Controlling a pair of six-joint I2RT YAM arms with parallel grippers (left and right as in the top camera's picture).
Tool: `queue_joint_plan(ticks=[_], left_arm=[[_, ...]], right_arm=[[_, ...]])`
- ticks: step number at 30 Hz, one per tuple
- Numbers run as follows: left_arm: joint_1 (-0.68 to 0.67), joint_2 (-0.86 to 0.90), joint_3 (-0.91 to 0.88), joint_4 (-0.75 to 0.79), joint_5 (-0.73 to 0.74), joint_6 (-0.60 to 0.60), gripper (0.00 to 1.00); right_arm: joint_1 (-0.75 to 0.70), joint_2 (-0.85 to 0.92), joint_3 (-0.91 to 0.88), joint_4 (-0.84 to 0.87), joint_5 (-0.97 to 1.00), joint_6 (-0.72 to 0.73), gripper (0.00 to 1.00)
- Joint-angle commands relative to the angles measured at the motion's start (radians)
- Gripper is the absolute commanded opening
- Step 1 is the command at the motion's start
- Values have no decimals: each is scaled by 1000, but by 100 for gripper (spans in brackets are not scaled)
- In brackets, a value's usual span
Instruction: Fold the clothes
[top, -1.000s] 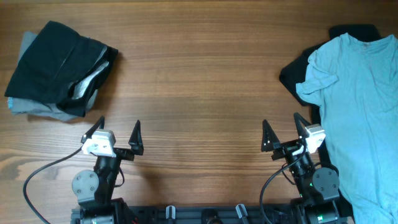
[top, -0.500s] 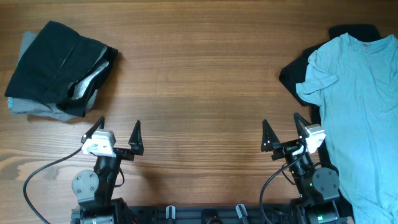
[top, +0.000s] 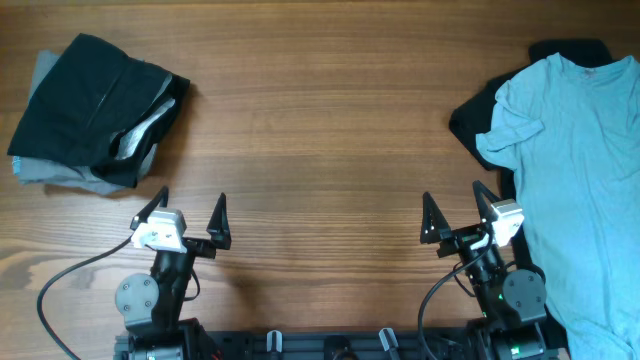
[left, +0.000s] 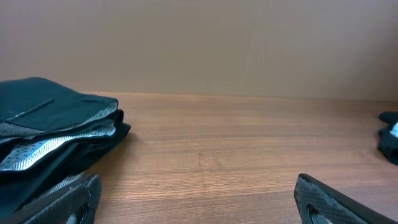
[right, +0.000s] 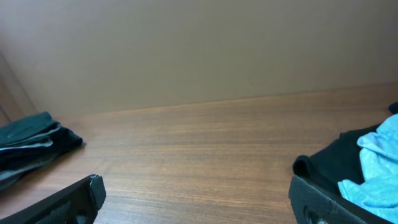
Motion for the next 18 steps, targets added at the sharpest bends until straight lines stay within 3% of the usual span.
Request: queue_joint_plan(ticks=[1, 5, 9, 12, 15, 18], left_arm=[[-5, 11, 115, -26, -3, -3, 100], [-5, 168, 325, -231, -82, -3, 100], [-5, 499, 650, -440, -104, -8, 100], [-5, 768, 951, -640, -90, -82, 100], [-5, 1001, 1242, -874, -80, -81, 100], [-5, 1191, 1442, -1062, -89, -45, 100]], right_arm=[[-4, 16, 101, -36, -23, 11, 100], [-4, 170, 286, -270, -81, 14, 100], [-4, 498, 562, -531, -100, 14, 100], [-4, 793, 816, -719, -188, 6, 100], [-4, 1062, 1076, -900, -282, -71, 100], [-23, 1260, 1272, -958, -212, -103, 100]])
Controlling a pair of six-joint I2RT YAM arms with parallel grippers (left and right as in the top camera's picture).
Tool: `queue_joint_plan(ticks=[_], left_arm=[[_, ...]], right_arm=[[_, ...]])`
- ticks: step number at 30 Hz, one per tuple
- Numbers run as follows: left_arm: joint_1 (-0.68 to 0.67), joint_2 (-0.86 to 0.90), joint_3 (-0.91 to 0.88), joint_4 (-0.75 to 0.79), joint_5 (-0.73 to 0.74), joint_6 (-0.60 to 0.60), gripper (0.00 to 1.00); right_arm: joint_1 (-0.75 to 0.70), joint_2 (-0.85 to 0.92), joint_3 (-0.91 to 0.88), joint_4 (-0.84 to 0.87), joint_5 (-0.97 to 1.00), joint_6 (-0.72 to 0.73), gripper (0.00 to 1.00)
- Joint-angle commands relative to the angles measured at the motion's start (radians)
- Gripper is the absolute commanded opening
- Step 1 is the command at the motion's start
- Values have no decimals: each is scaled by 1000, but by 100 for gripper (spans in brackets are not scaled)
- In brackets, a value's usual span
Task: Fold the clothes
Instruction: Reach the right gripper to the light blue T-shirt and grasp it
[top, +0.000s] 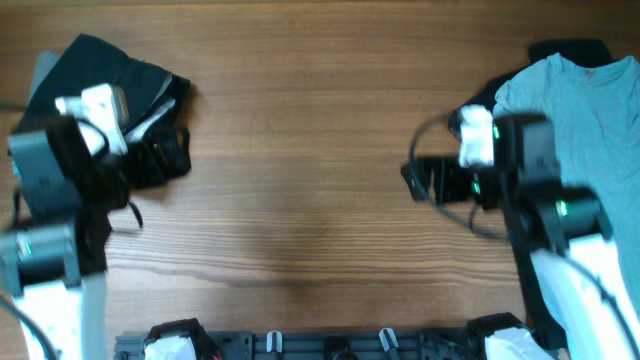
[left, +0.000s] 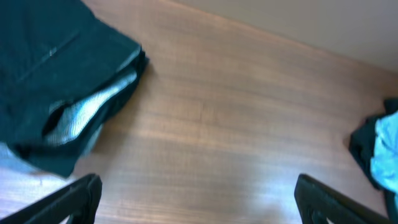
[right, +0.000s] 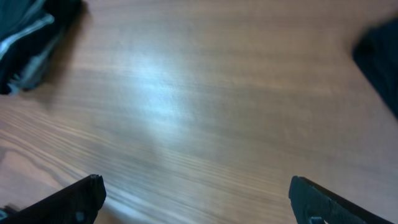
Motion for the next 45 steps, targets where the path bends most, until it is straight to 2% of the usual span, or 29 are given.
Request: queue_joint_plan(ticks=[1, 4, 6, 10, 13, 16, 18, 22, 23, 28, 31, 32, 33, 34, 37, 40, 45], left_arm=[[-5, 148, 150, -105, -2, 13, 100], [-5, 190, 153, -109, 74, 5, 100], [-5, 194, 153, -108, 106, 5, 100], [-5, 193, 153, -109, 108, 5, 100], [-5, 193, 153, -109, 108, 6, 100], [-5, 193, 153, -108, 108, 6, 100], [-5, 193, 153, -105, 108, 6, 100], [-5, 196, 153, -101, 108, 6, 100], [-5, 198, 153, -100, 108, 6, 100], [-5, 199, 153, -99, 108, 5, 99], [-5, 199, 153, -94, 108, 5, 99], [-5, 199, 153, -95, 108, 5, 99], [-5, 199, 153, -94, 109, 5, 99], [-5, 199, 153, -94, 109, 5, 99], [-5, 199, 153, -94, 118, 5, 99], [-5, 199, 153, -94, 120, 5, 99], [-5, 199, 153, -94, 142, 6, 99]], right_arm=[[-39, 166, 170, -2, 53, -16, 100], [-159, 301, 246, 61, 183, 91, 100], [-239, 360, 248, 113, 196, 125, 100], [-389, 504, 247, 249, 183, 72, 100], [-470, 627, 247, 323, 180, 17, 83], [-539, 733, 247, 366, 175, 25, 77], [-568, 793, 247, 381, 150, 26, 79], [-571, 882, 247, 426, 156, -10, 95], [-571, 901, 247, 443, 162, -10, 93], [-576, 933, 247, 471, 151, -9, 73], [-576, 933, 247, 470, 118, -10, 39], [-577, 933, 247, 475, 98, -10, 20], [-576, 929, 248, 480, 88, -9, 7], [-577, 920, 248, 485, 89, -11, 4], [-581, 846, 248, 499, 83, -26, 4], [-580, 725, 248, 519, -26, -74, 4], [-580, 532, 248, 525, -35, -49, 4]])
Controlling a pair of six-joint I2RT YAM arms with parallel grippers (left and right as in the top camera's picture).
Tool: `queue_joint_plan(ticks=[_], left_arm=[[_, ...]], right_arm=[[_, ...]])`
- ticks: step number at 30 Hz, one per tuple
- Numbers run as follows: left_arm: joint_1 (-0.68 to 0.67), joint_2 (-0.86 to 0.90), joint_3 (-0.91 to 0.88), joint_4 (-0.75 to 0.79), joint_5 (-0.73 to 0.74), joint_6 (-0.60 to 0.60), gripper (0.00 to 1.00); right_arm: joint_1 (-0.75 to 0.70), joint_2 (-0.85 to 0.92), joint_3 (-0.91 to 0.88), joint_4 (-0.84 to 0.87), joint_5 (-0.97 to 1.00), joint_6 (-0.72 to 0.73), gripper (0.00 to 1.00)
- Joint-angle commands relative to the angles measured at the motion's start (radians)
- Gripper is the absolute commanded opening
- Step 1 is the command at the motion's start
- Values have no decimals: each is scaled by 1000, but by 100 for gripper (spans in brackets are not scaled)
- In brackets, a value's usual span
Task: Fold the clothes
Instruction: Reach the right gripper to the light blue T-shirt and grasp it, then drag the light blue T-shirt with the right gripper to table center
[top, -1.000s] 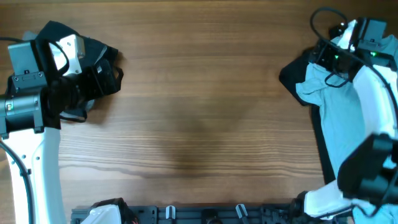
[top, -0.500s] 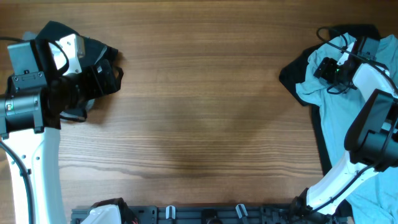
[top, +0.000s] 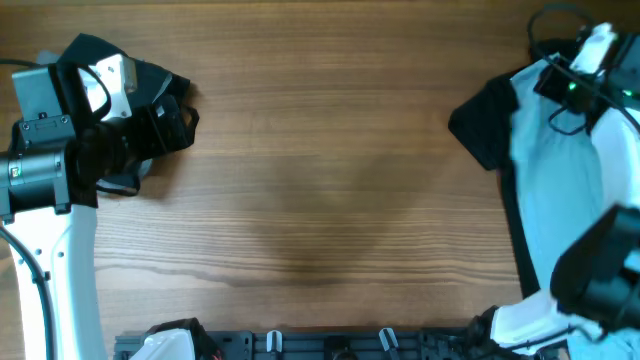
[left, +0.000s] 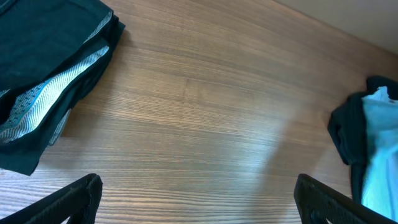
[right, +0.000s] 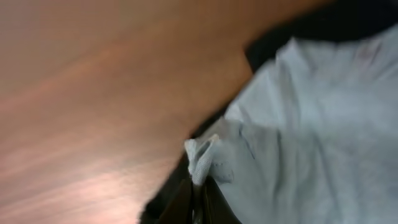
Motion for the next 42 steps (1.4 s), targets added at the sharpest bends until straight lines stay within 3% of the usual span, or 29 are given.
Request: queue_joint_plan(ticks=[1, 4, 7, 9, 13, 14, 15, 16, 18, 22, 26, 31, 35, 38, 42], left_arm=[[-5, 0, 21, 5, 42, 5, 99], [-4, -10, 21, 6, 41, 5, 96], [-3, -29, 21, 23, 40, 5, 96], [-3, -44, 21, 39, 40, 6, 96], [-3, -90, 21, 47, -55, 13, 100], [-3, -101, 21, 47, -92, 15, 100], [-4, -112, 21, 47, -108, 39, 100], [-4, -127, 21, 47, -111, 71, 100], [-4, -150, 21, 49, -122, 98, 100], [-5, -165, 21, 55, -99, 111, 100], [-26, -106, 21, 68, 61, 119, 99], [-261, 126, 21, 92, 63, 225, 92], [-427, 407, 21, 213, 17, 339, 85], [-498, 584, 21, 351, 18, 424, 86], [-560, 764, 21, 564, 18, 441, 86]], right_arm=[[-2, -97, 16, -7, -60, 22, 4], [29, -206, 17, -31, -175, 24, 4], [177, -343, 52, -91, -197, 28, 4], [373, -412, 85, -119, -253, 56, 4], [960, -397, 92, -154, -203, 126, 7], [1094, -364, 92, -161, -164, 126, 19], [1246, -313, 92, -168, -92, 125, 52], [1341, -269, 92, -176, -24, 125, 75], [1407, -229, 92, -202, 50, 124, 93], [1334, -306, 92, -288, 148, 106, 97], [1181, -472, 92, -335, 248, 101, 97], [950, -653, 92, -364, 263, 209, 96], [800, -697, 92, -460, 262, 261, 96], [763, -683, 92, -518, 259, 280, 96], [760, -647, 92, -541, 259, 283, 97]])
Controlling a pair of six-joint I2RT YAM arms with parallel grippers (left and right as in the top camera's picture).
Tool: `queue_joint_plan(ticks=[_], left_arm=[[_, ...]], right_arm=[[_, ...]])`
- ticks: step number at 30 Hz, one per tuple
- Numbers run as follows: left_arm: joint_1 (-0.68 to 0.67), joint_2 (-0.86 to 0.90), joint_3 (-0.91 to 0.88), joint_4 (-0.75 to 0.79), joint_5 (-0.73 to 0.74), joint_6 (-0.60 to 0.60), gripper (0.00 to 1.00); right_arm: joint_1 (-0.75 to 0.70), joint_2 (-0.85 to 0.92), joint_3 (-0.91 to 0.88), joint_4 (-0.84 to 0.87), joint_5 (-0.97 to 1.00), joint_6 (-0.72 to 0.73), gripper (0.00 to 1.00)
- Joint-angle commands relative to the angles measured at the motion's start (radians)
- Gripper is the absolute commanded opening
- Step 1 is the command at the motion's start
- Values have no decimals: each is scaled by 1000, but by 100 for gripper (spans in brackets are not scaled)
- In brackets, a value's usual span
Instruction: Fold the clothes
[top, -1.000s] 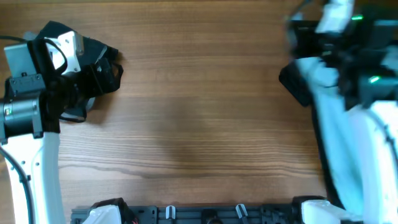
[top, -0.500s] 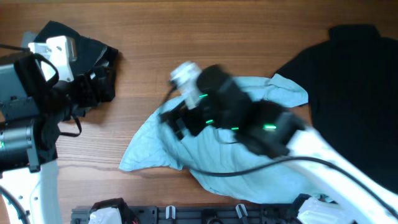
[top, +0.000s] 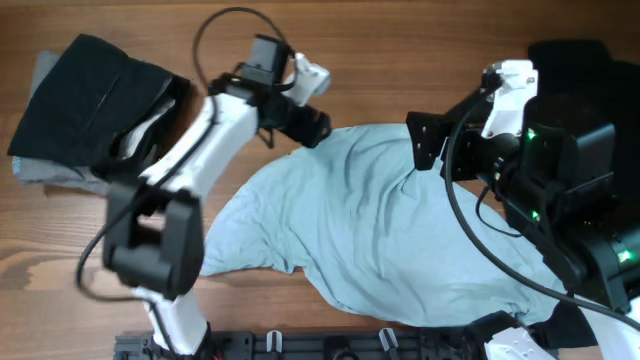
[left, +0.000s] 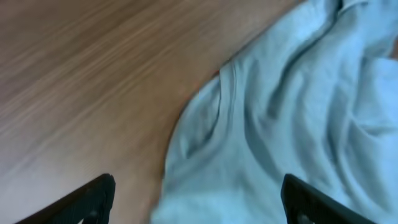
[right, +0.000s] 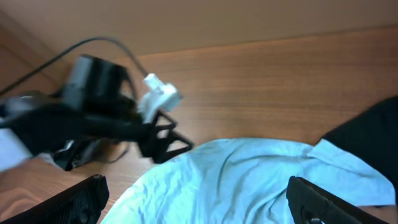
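Note:
A light blue T-shirt (top: 380, 230) lies spread and wrinkled across the middle of the table. My left gripper (top: 305, 120) is open at the shirt's far left edge. In its wrist view (left: 196, 196) the shirt (left: 286, 112) and a ribbed hem (left: 227, 93) lie under the wide-apart fingers (left: 93, 196). My right gripper (top: 428, 148) hangs open over the shirt's far right part. In its own view (right: 199, 199) the shirt (right: 249, 180) lies below and the left gripper (right: 155, 134) shows at the far side.
A folded stack of dark and grey clothes (top: 90, 110) sits at the far left corner. A black garment (top: 570, 55) lies at the far right, partly hidden by my right arm, and also shows in the right wrist view (right: 373, 130). Bare wood table (top: 380, 60) runs along the far side.
The blue shirt was bunched at the right on the black garment, pinched by my right gripper; now it lies spread mid-table and that gripper is open. My left gripper moved right to the shirt.
Both grippers stood open at the table's near edge, the shirt piled at the right. Then both were raised, left by the folded stack, right beside the pile. Then the right gripper pinched the shirt. Now the shirt lies mid-table, both grippers open over it.

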Motion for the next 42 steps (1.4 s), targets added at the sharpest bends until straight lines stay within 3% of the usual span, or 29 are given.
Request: queue_joint_plan(ticks=[1, 5, 6, 7, 8, 9, 10, 14, 17, 20, 21, 23, 24, 26, 28, 29, 30, 32, 33, 34, 38, 42], left_arm=[[-40, 112, 10, 98, 2, 63, 85], [-58, 198, 10, 105, 2, 77, 74], [-58, 211, 10, 106, 2, 76, 61], [-58, 222, 10, 105, 2, 76, 42], [-57, 227, 10, 101, 2, 76, 13], [-56, 227, 10, 93, -5, 75, 4], [-53, 227, 10, 91, -38, 66, 4], [86, 201, 11, 82, -498, -194, 4], [263, 171, 11, 76, -504, -285, 4], [416, 143, 11, 56, -265, -303, 4], [435, 139, 11, 50, -219, -303, 11], [438, 133, 11, 37, -169, -291, 43], [428, 128, 11, 29, -150, -279, 55], [396, 112, 11, 12, -124, -238, 62], [357, 88, 11, 3, -125, -212, 65], [338, 77, 11, 3, -125, -213, 65], [314, 63, 11, 4, -101, -214, 59], [244, 49, 11, 9, -39, -214, 36], [214, 50, 11, 15, -45, -213, 33], [185, 58, 11, 26, -48, -214, 31], [108, 81, 11, 74, -47, -215, 25], [67, 85, 11, 69, -46, -217, 20]], right_arm=[[-4, 34, 6, -10, 10, 23, 97], [-4, 63, 6, -24, 10, 23, 97], [-4, 68, 6, -24, 10, 29, 97], [-4, 72, 6, -24, 10, 36, 97], [-4, 74, 6, -24, 10, 45, 97], [-4, 75, 6, -24, 10, 45, 97], [-4, 74, 6, -24, 10, 45, 97], [-4, 93, 6, -42, 32, 34, 97], [-4, 148, 6, -98, 33, -5, 96], [-4, 246, 6, -121, 58, 14, 96], [-10, 286, 6, -116, 94, 47, 97], [-43, 356, 6, -106, 99, 57, 97], [-69, 396, 6, -103, 100, 75, 95], [-131, 465, 6, -102, 100, 75, 84], [-201, 530, 6, -101, 94, 81, 83], [-244, 565, 6, -91, 69, 75, 83], [-284, 598, 6, -72, 15, 50, 79], [-348, 665, 6, -41, -56, 11, 54], [-369, 698, 6, -26, -55, 10, 39], [-384, 731, 6, -9, -56, 0, 33], [-399, 880, 6, 69, -67, -74, 18], [-424, 999, 6, 155, -65, -75, 13]])
